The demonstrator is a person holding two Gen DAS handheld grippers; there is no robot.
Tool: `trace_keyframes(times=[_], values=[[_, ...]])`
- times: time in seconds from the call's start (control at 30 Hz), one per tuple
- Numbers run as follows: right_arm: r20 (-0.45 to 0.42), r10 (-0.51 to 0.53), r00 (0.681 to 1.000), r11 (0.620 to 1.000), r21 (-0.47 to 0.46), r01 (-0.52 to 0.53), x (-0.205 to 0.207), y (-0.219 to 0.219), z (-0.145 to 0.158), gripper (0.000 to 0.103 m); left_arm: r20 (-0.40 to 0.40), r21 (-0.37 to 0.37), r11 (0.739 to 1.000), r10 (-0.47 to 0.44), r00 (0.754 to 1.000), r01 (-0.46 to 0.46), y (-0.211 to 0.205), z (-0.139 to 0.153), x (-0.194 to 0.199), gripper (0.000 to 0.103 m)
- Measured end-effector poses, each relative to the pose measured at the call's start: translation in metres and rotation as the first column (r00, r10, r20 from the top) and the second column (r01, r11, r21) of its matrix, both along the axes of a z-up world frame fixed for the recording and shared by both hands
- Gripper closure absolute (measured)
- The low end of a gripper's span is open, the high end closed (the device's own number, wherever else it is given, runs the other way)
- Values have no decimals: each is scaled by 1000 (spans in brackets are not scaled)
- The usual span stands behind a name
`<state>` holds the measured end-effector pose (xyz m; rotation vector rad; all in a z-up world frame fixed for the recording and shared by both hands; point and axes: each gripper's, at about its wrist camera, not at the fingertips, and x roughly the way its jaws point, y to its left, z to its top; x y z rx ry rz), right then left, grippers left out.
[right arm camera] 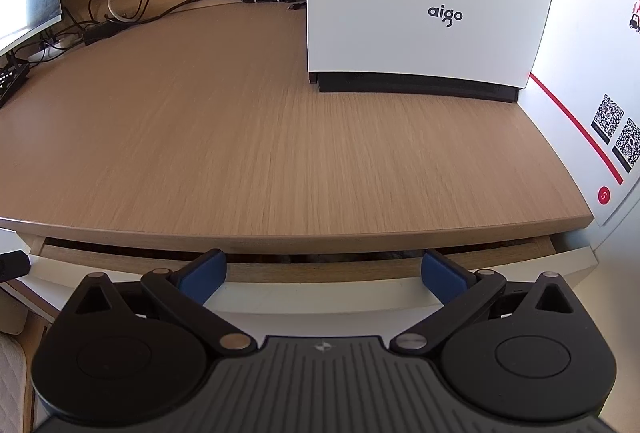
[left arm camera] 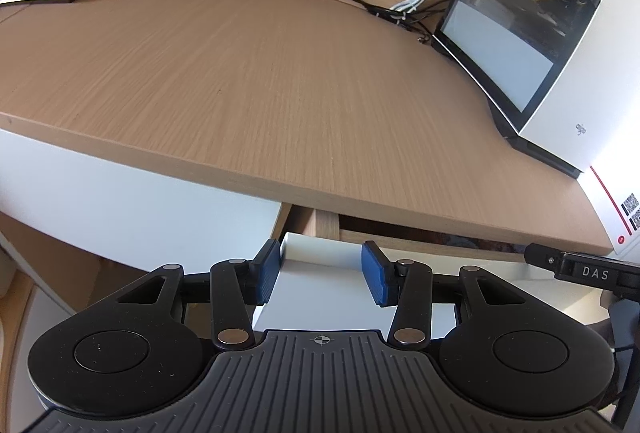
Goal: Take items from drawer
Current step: 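Pull the drawer open with the left tool and release it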
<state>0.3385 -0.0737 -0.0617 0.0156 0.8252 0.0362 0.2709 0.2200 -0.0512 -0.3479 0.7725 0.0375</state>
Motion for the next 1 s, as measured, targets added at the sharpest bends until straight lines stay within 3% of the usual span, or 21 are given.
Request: trace_keyframes(times=[0.37, 0.47, 0.63, 0.8, 1.0], values=[[-26, 49, 998, 999, 4, -49, -6, -3, 2, 1, -11, -38, 999, 15, 1000, -16, 2, -3, -16, 56], [-29, 4, 1000, 1000, -30, -5, 0, -5, -4, 1, -21, -54, 998, 33, 999, -34, 5, -2, -16, 61], [-55, 2, 998, 1000, -9, -3, 6, -12, -7, 1, 4, 1, 997, 74, 997, -74, 8, 14, -24, 61], [-38, 14, 999, 1000, -5, -14, -1, -14, -8, 1, 4, 60, 998, 21, 1000, -21, -2, 36, -17, 61], [-42, 11, 999, 1000, -5, -11, -16, -14, -8, 1, -40, 101, 989, -102, 994, 105, -37, 45, -8, 61]])
